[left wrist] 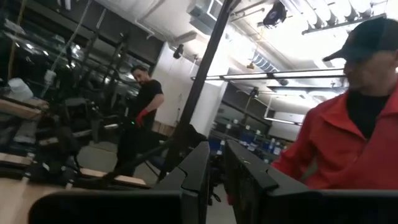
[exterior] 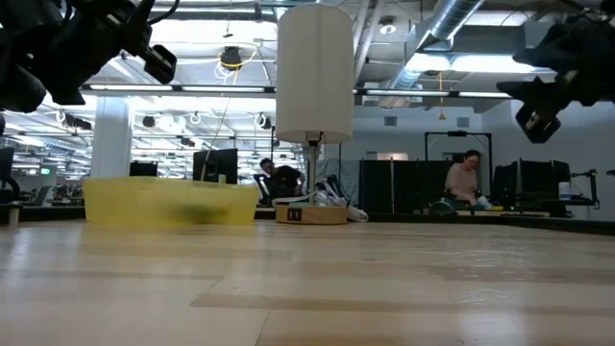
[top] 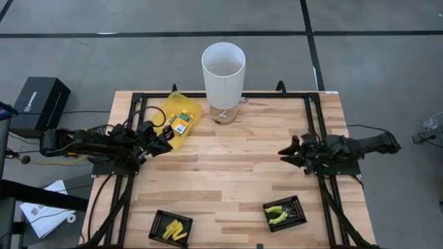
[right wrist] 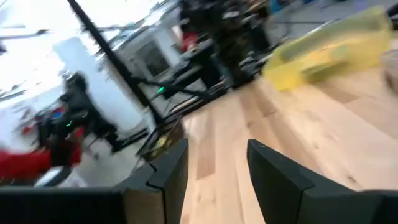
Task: Pick & Place School Supplies
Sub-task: Return to Home Position
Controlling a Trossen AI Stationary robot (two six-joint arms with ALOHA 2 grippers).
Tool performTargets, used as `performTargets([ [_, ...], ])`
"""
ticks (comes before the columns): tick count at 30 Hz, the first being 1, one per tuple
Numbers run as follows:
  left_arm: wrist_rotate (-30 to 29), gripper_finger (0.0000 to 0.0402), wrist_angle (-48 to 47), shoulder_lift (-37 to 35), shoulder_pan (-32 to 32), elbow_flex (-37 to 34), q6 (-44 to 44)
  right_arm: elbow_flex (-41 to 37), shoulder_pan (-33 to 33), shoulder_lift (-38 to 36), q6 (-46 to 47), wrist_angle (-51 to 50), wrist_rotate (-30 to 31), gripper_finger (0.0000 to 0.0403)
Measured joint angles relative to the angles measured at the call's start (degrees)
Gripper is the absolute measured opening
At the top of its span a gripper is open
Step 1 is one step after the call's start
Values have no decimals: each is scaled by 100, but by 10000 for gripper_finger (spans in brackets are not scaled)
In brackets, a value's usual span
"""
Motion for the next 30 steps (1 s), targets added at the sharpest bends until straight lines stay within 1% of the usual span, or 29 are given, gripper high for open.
performTargets([
  [2, 74, 44, -1, -2, 0, 0, -130, -49, -357, 63, -95, 45, -619, 154],
  [6, 172, 44, 2, -2, -2, 2, -267, -52, -1135, 288, -409, 86, -1336, 154],
  [7, 181, 44, -1, -2, 0, 2, -274, -52, -1309, 413, -432, 109, -1540, 154],
  [11, 205, 44, 0, -2, -2, 2, -349, -50, -1971, 1164, -603, 237, -2672, 154],
  [14, 230, 44, 1, -2, -2, 2, -310, -50, -2396, 1738, -1111, 271, -3211, 154],
  [17, 487, 44, -144, 11, 36, -13, 34, -50, -2729, 2162, -1457, 274, -3310, 154],
  [21, 530, 44, -1250, 59, 132, -13, 685, -50, -3102, 2423, -1490, 273, -3312, 154],
  [24, 556, 44, -2091, 161, 121, -15, 1753, -50, -3354, 2454, -1612, 273, -3312, 154],
  [26, 713, 44, -2486, 247, 118, -15, 2601, -50, -3524, 2450, -1626, 273, -3312, 154],
  [28, 714, 44, -2624, 319, 131, -15, 3143, -50, -3671, 2425, -1632, 272, -3312, 154],
  [30, 424, 44, -2601, 381, 223, -15, 3374, -50, -3795, 2393, -1632, 271, -3312, 154],
])
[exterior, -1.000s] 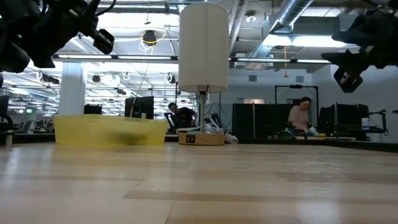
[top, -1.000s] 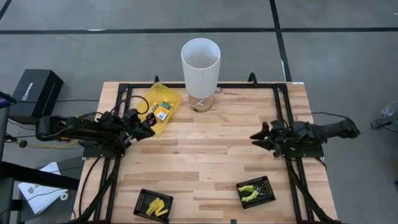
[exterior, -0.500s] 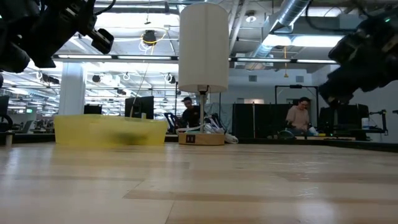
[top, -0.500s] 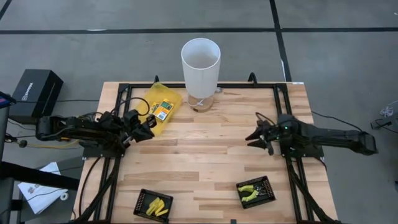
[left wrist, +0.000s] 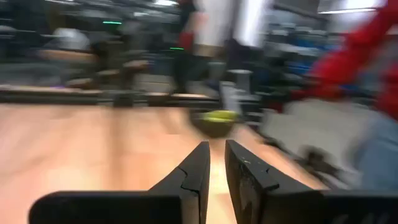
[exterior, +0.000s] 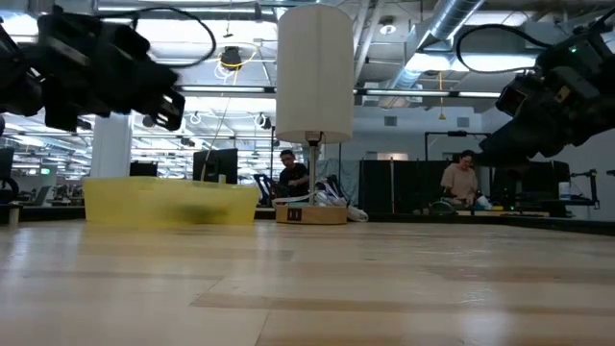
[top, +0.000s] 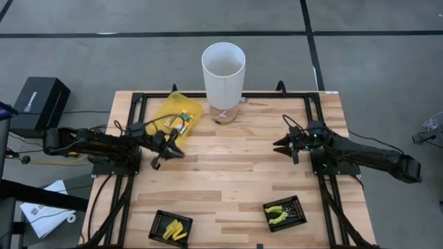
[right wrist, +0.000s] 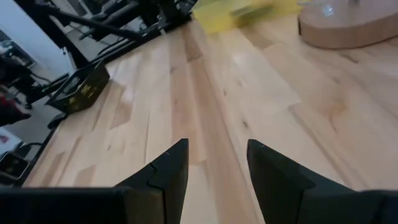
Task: Pick & Place School Supplies
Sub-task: Return to Home Position
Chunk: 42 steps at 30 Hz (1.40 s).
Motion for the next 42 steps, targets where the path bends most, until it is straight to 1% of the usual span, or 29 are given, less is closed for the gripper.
performTargets([
  [4, -781, 44, -7, 10, 245, 0, 19, 0, -130, 1, -4, 0, -2, 154],
  [6, -959, 44, -9, 10, 365, 0, 21, 0, -174, 19, -19, -1, -4, 154],
  [10, -884, 44, -10, 10, 538, 0, -74, 0, -289, 22, -63, -2, 4, 154],
  [15, -758, 44, -7, 10, 498, 0, -474, 0, -458, 13, -57, -2, -22, 154],
  [25, -777, 44, -65, -33, 437, 0, -486, -9, -570, 4, -37, 101, -52, 154],
  [27, -821, 44, -361, -489, 307, 0, -489, -11, -570, 4, 4, 350, -52, 154],
  [28, -820, 44, -211, -762, 228, 3, -485, -11, -570, 4, 50, 512, -50, 154],
  [32, -824, 44, -298, -1816, 7, 2, -489, -11, -572, 2, 95, 861, -6, 154],
  [36, -828, 44, -221, -2942, -37, 2, -486, -11, -570, 4, -173, 427, 4, 154],
  [39, -833, 44, -233, -3686, -37, 2, -486, -7, -570, 4, -34, 40, 19, 154],
  [42, -842, 44, -217, -4329, -37, 2, -488, -4, -570, 15, 118, 39, 22, 154],
])
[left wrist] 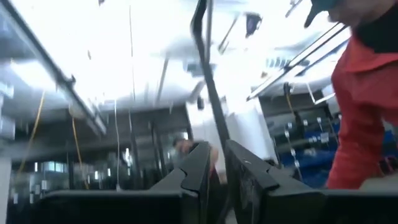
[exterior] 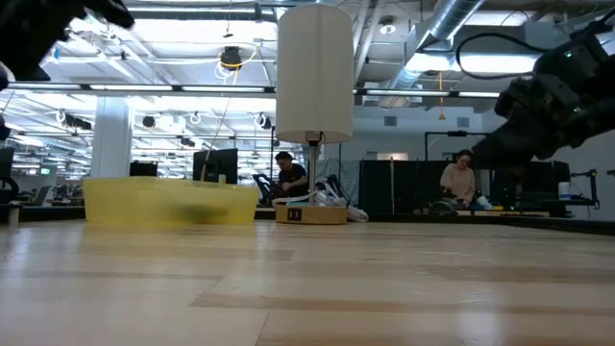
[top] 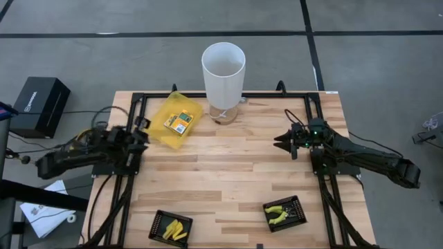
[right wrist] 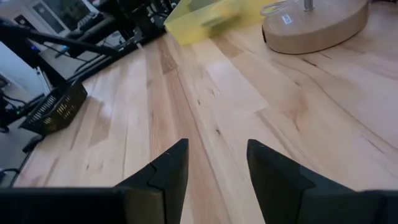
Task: Pick & Place School Supplies
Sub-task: Return to Home Position
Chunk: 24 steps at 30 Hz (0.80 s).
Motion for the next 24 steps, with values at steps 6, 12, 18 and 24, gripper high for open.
performTargets([
  [6, -4, 44, -1, -1191, 0, 0, 2, 0, 0, -4, 465, 0, -1, 154],
  [12, 8, 44, 218, -1753, -157, -4, 1, 0, 4, -4, 1597, 2, -4, 154],
  [18, 7, 44, 272, -1753, -531, -2, 2, 0, 4, 0, 2822, 0, -4, 154],
  [24, 5, 44, 271, -1755, -564, -2, 2, 0, 4, 0, 3331, 2, -4, 154],
])
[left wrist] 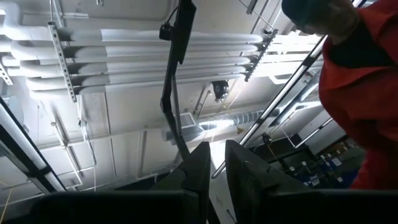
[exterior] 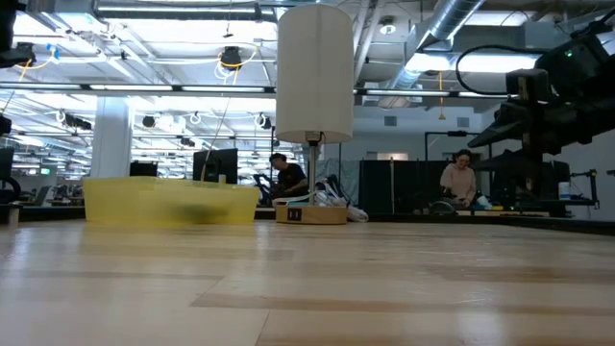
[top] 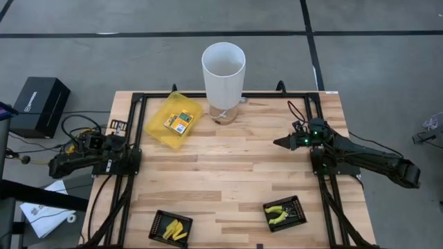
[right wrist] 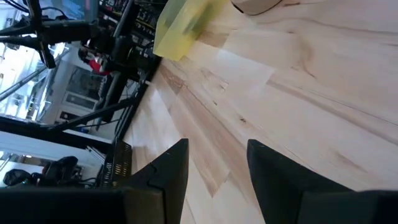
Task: Pick & Place School Supplies
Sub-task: Return to Home Position
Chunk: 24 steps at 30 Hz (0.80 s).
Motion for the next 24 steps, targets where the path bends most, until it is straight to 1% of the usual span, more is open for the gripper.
performTargets([
  [19, -7, 44, -9, -4, 9, 0, 0, 0, 0, 0, 9, -1, 0, 154],
  [20, -5, 44, -129, -4, 8, 2, 13, 0, 0, 0, 9, 0, 0, 154],
  [21, -7, 44, -462, -5, 1, 12, 28, 0, 0, 0, 9, 0, 0, 154],
  [24, -9, 44, -1819, -7, -20, 0, 2, 0, 0, 0, 9, 0, 0, 154],
])
